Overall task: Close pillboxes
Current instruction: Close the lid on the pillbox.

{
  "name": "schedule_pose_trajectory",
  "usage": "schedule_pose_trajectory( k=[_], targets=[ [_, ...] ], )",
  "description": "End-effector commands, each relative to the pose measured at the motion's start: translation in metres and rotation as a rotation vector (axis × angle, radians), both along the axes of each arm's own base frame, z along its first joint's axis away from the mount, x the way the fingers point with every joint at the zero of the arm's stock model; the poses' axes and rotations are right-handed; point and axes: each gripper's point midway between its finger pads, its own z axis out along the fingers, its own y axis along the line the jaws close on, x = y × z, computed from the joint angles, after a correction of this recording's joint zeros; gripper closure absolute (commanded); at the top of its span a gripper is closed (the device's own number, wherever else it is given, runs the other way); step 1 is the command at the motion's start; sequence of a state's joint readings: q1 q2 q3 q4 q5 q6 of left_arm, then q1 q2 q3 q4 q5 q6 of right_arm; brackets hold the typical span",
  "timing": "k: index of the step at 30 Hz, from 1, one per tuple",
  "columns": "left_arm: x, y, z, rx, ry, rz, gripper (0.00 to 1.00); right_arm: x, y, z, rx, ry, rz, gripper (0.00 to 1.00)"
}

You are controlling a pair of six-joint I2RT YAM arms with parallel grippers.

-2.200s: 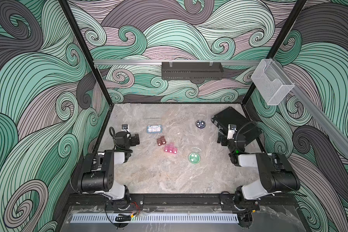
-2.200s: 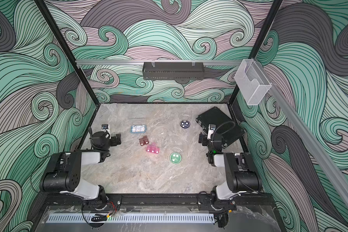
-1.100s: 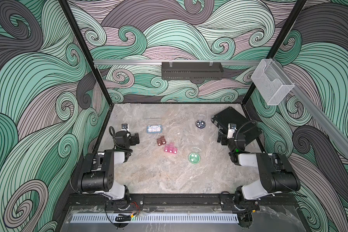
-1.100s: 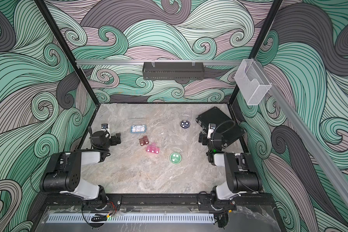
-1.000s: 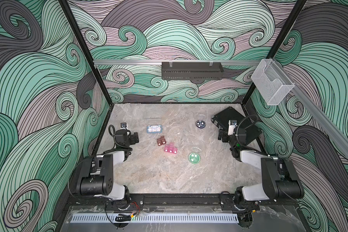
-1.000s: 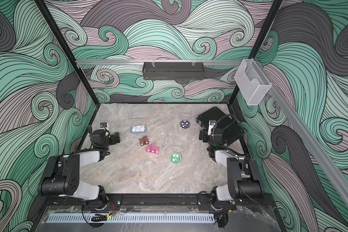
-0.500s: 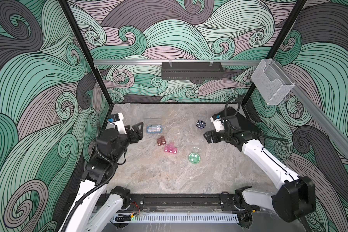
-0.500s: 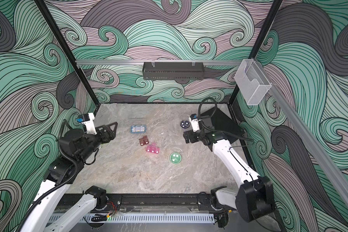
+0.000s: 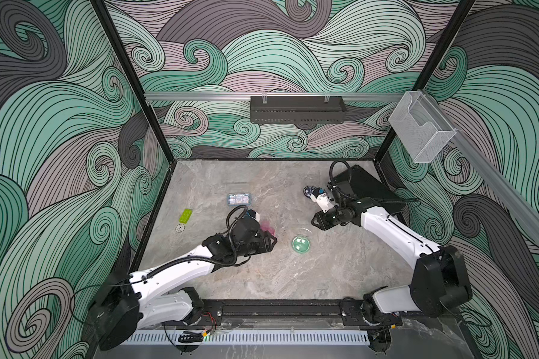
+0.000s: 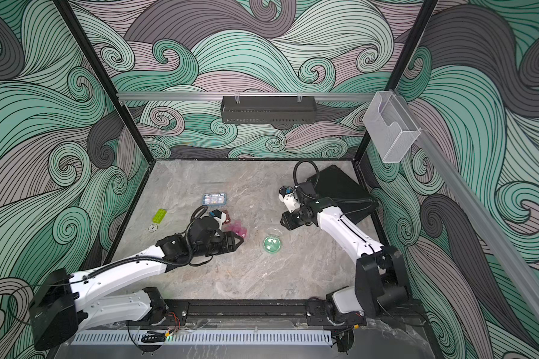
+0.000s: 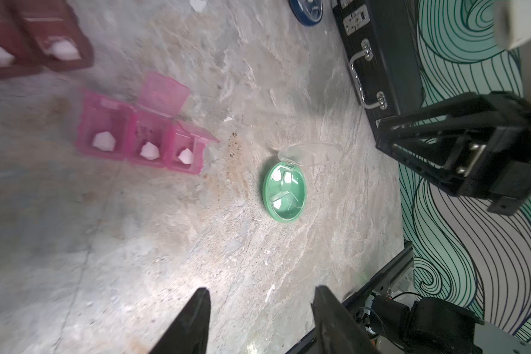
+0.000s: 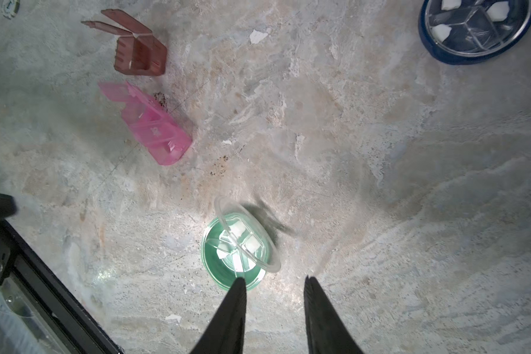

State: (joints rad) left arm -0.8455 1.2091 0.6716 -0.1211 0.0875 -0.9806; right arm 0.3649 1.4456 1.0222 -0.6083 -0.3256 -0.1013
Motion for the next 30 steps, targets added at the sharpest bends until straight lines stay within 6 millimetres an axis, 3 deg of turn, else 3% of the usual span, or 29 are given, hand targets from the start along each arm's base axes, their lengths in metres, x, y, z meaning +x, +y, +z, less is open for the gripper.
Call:
schedule_pose_trajectory(
  k=[1,4,9,15,19,25,30],
  targets=[
    [0.014,-0.037,0.022,-0.181,-0.014,-0.003,0.49,-0.001,0.009,0.004,0.02,-0.007,0.049,0.68],
    [0.017,-0.052,0.008,-0.168,0.012,-0.018,0.5,-0.001,0.013,0.006,0.035,-0.02,0.062,0.68],
    [0.021,-0.067,-0.019,-0.168,0.064,-0.022,0.5,-0.002,0.022,0.002,0.041,-0.028,0.092,0.52],
    [0.019,-0.078,-0.041,-0.144,0.101,-0.042,0.51,0.001,0.025,-0.004,0.033,-0.022,0.1,0.6],
    [0.018,-0.079,-0.054,-0.121,0.114,-0.049,0.5,0.004,0.024,-0.009,0.016,-0.019,0.098,0.6],
    [0.018,-0.088,-0.066,-0.119,0.131,-0.07,0.5,0.003,0.028,-0.013,0.022,-0.017,0.113,0.59],
    [0.018,-0.089,-0.068,-0.117,0.132,-0.071,0.51,0.0,0.03,-0.02,0.019,0.007,0.119,0.66]
  ],
)
